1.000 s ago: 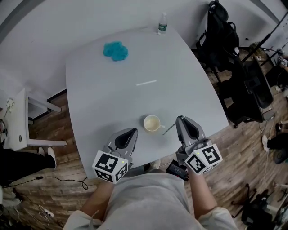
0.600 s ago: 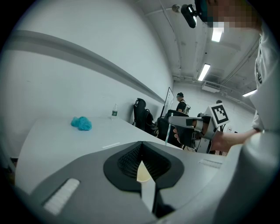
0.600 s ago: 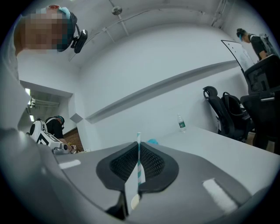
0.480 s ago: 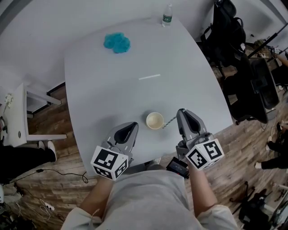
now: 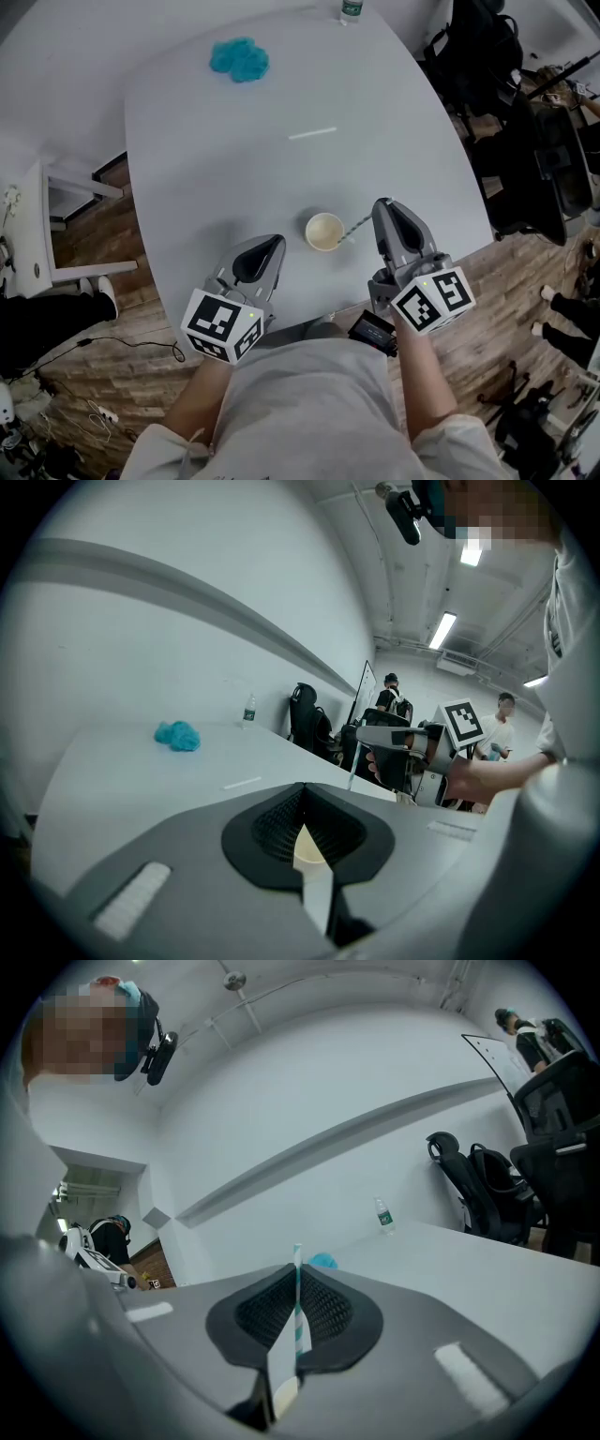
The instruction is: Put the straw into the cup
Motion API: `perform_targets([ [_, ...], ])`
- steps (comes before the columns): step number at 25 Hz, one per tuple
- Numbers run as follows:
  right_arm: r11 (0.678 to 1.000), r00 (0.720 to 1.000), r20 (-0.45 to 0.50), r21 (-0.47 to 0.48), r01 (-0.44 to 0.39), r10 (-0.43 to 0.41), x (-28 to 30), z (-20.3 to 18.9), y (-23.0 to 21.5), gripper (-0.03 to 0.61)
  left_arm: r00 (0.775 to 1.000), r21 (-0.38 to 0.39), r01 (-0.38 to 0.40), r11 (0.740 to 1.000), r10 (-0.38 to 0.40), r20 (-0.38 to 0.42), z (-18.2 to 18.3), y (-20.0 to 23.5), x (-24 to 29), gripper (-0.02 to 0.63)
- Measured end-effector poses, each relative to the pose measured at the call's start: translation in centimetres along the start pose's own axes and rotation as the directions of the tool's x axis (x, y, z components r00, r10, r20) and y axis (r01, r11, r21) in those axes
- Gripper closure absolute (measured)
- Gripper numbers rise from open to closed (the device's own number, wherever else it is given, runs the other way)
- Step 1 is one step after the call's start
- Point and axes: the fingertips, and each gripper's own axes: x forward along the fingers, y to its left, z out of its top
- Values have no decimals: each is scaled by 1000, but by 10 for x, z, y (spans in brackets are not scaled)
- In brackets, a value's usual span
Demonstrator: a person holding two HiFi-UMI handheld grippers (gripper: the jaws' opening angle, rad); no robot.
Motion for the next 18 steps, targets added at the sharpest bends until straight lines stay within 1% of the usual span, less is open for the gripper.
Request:
perform_targets([
  [9, 1000, 999, -38, 18, -7, 8, 15, -16, -7, 560, 1000, -10, 8, 1000, -8, -28, -10, 5, 13, 595],
  [18, 999, 997, -79, 25, -20, 22, 26, -32, -10, 560, 999, -35, 12, 999, -13, -39, -25, 7, 20, 595],
])
